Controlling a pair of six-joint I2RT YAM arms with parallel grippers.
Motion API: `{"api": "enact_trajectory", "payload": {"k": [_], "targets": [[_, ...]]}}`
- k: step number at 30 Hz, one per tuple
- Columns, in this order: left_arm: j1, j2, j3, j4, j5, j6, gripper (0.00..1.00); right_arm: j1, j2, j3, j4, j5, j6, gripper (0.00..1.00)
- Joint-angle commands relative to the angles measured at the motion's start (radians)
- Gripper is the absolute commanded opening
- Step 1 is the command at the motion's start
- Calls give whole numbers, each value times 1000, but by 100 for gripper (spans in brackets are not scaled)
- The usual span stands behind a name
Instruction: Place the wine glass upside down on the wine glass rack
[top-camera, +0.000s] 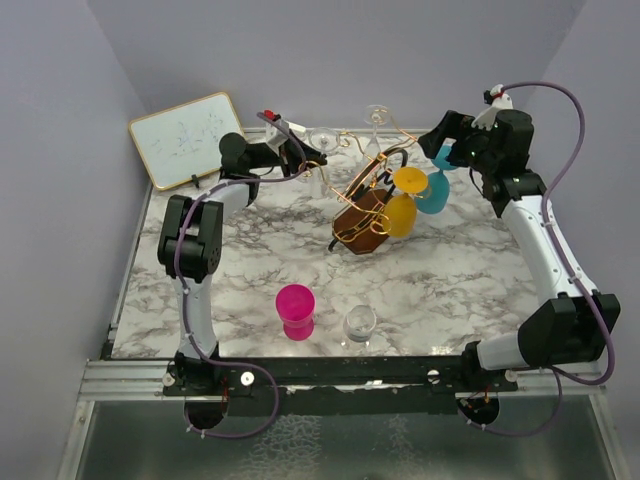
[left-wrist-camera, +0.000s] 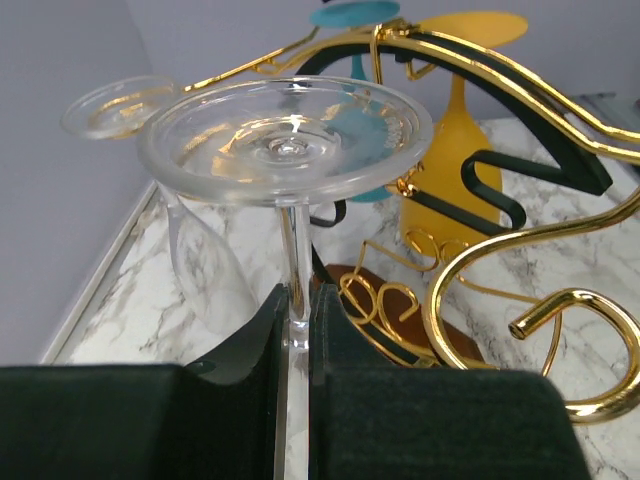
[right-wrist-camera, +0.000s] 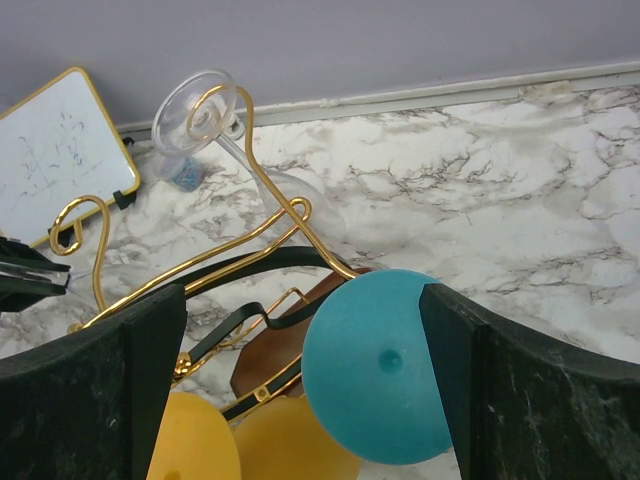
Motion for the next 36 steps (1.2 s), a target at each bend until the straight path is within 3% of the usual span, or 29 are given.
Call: {"api": "enact_trajectory", "payload": {"k": [1, 3, 20, 36], "targets": [[6, 159, 165, 629, 97, -622, 0, 3, 18, 28, 40, 5, 10, 99], [4, 220, 256, 680, 106, -727, 0, 3, 23, 33, 40, 6, 8, 99], [-52, 280, 357, 680, 194, -739, 0, 2, 30, 30, 39, 25, -7, 99], [-97, 434, 619, 680, 239, -847, 0, 2, 23, 40, 25, 42, -28, 99]]}}
